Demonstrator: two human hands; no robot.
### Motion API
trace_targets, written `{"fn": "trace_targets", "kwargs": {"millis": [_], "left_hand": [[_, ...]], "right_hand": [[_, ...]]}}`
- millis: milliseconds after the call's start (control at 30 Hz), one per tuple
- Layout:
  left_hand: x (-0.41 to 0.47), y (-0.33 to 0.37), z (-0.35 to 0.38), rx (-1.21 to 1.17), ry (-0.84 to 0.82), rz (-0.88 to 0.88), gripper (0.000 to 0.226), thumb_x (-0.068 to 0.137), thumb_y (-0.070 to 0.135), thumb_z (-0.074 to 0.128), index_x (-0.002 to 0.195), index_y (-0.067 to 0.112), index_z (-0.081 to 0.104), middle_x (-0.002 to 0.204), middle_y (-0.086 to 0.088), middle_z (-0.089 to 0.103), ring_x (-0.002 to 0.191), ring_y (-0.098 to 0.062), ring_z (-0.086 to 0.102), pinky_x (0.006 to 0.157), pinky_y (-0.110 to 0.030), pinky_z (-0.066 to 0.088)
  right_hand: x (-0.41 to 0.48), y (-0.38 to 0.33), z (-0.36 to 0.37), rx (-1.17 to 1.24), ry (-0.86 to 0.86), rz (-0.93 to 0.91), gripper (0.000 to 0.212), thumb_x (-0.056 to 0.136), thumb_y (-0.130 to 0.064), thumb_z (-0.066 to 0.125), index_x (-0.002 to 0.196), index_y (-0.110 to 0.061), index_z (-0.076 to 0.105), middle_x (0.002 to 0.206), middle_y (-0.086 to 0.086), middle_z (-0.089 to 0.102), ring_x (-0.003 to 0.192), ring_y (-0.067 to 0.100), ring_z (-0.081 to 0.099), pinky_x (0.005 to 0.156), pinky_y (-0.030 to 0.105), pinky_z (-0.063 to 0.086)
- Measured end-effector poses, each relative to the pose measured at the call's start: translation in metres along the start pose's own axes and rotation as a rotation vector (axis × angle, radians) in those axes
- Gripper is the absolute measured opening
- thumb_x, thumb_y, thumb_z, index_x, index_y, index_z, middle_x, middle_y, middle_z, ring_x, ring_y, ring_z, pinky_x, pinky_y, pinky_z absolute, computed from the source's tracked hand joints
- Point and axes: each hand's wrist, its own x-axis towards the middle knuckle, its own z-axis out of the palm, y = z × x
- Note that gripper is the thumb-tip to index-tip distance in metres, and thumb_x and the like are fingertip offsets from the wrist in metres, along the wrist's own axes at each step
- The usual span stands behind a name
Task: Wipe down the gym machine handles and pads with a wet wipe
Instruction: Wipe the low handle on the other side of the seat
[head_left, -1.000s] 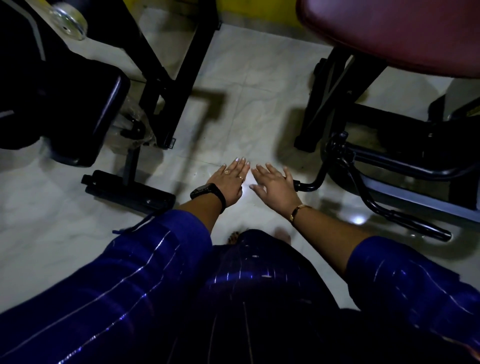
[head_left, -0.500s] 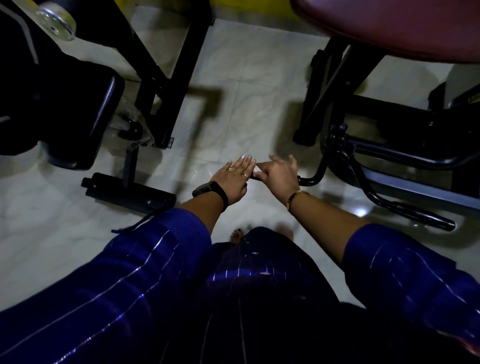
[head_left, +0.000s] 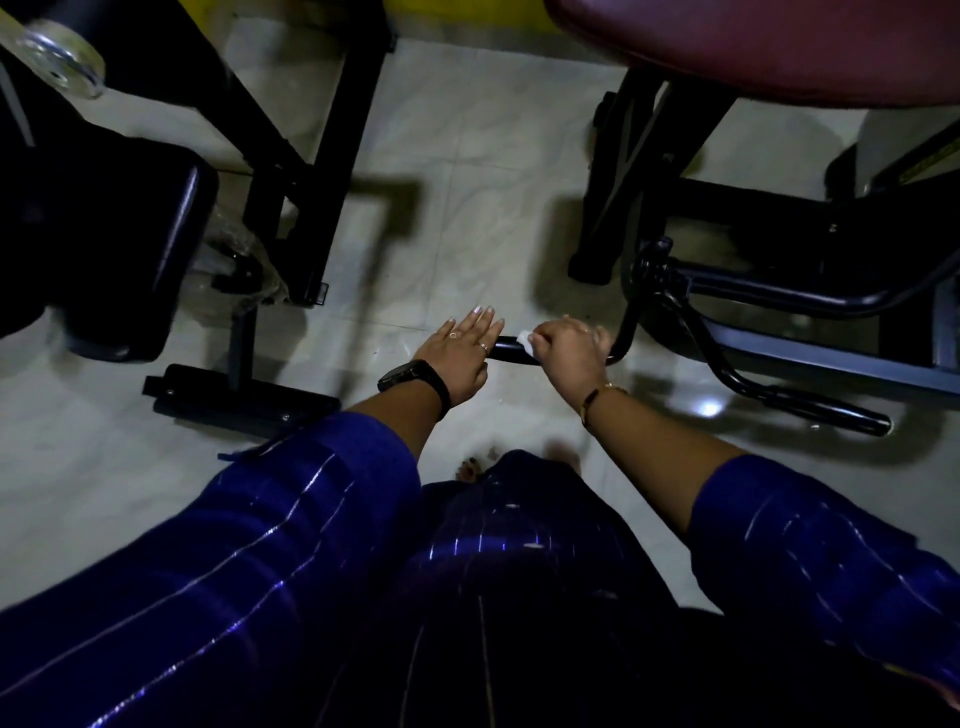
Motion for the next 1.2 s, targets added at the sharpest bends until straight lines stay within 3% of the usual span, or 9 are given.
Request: {"fn": "trace_targets", "kwargs": {"millis": [133, 267, 433, 567, 700, 867, 1067, 1200], "left_hand": [[0.003, 0.0, -0.001, 0.002, 0.002, 0.009, 0.065, 0.101, 0.024, 0.035, 0.157, 0.017, 0.001, 0.164, -0.005, -0.002, 0.151, -0.018, -0.003, 0.121, -0.036, 0.004], [0.01, 0.003, -0.004, 0.005, -0.005, 0.016, 0.062, 0.102, 0.026, 0.034, 0.157, 0.018, 0.006, 0.164, -0.005, -0.001, 0.151, -0.019, -0.002, 0.121, -0.037, 0.005], [0.014, 0.004, -0.005, -0.021, -0.025, 0.008, 0.059, 0.104, 0.035, 0.032, 0.156, 0.018, 0.011, 0.164, -0.005, -0.001, 0.151, -0.019, -0.003, 0.12, -0.038, 0.005], [0.016, 0.005, -0.002, -0.039, -0.023, 0.005, 0.057, 0.105, 0.039, 0.03, 0.156, 0.018, 0.015, 0.164, -0.005, 0.002, 0.151, -0.019, -0.001, 0.12, -0.038, 0.006], [0.017, 0.004, -0.005, -0.021, -0.029, 0.019, 0.056, 0.105, 0.04, 0.029, 0.155, 0.019, 0.017, 0.164, -0.005, 0.003, 0.151, -0.019, -0.001, 0.12, -0.038, 0.006], [0.016, 0.004, -0.002, -0.03, -0.017, 0.013, 0.055, 0.105, 0.039, 0.03, 0.155, 0.018, 0.018, 0.164, -0.006, 0.002, 0.151, -0.019, -0.001, 0.12, -0.038, 0.007], [0.016, 0.005, -0.003, -0.025, -0.014, 0.012, 0.055, 0.105, 0.04, 0.029, 0.155, 0.018, 0.019, 0.164, -0.006, 0.001, 0.151, -0.02, -0.002, 0.12, -0.039, 0.008], [0.015, 0.005, -0.004, -0.025, -0.02, 0.004, 0.055, 0.105, 0.039, 0.029, 0.155, 0.018, 0.019, 0.164, -0.006, 0.001, 0.151, -0.02, -0.002, 0.12, -0.038, 0.007]], "right_hand": [[-0.009, 0.005, 0.002, 0.029, -0.005, -0.145, 0.022, 0.092, -0.027, 0.057, 0.112, -0.022, 0.066, 0.12, -0.002, 0.063, 0.133, 0.02, 0.04, 0.111, 0.044, 0.009], [-0.027, 0.033, 0.0, 0.048, 0.106, -0.158, 0.021, 0.086, -0.028, 0.067, 0.105, -0.022, 0.06, 0.108, -0.007, 0.059, 0.114, 0.017, 0.051, 0.11, 0.046, 0.015], [-0.011, 0.04, -0.012, 0.011, -0.049, -0.119, 0.032, 0.083, -0.037, 0.07, 0.108, -0.024, 0.055, 0.126, -0.004, 0.057, 0.139, 0.013, 0.032, 0.114, 0.048, -0.004], [-0.008, 0.042, -0.015, 0.006, -0.115, -0.096, 0.032, 0.088, -0.038, 0.063, 0.115, -0.025, 0.054, 0.137, 0.001, 0.053, 0.145, 0.011, 0.021, 0.114, 0.048, -0.01], [-0.011, 0.048, -0.017, -0.034, -0.107, -0.017, 0.036, 0.093, -0.048, 0.052, 0.124, -0.029, 0.059, 0.143, -0.004, 0.05, 0.148, 0.013, 0.008, 0.114, 0.05, -0.005], [-0.018, 0.058, -0.02, -0.094, -0.053, -0.048, 0.038, 0.089, -0.052, 0.056, 0.125, -0.041, 0.06, 0.155, -0.006, 0.032, 0.147, 0.023, 0.003, 0.114, 0.054, -0.002], [-0.029, 0.067, -0.014, -0.036, 0.092, -0.051, 0.035, 0.082, -0.047, 0.067, 0.117, -0.04, 0.067, 0.151, -0.004, 0.039, 0.146, 0.025, 0.013, 0.111, 0.047, 0.005], [-0.018, 0.069, -0.022, -0.063, 0.004, -0.02, 0.04, 0.081, -0.053, 0.066, 0.118, -0.038, 0.067, 0.144, -0.007, 0.047, 0.145, 0.024, 0.013, 0.11, 0.046, 0.006]]}}
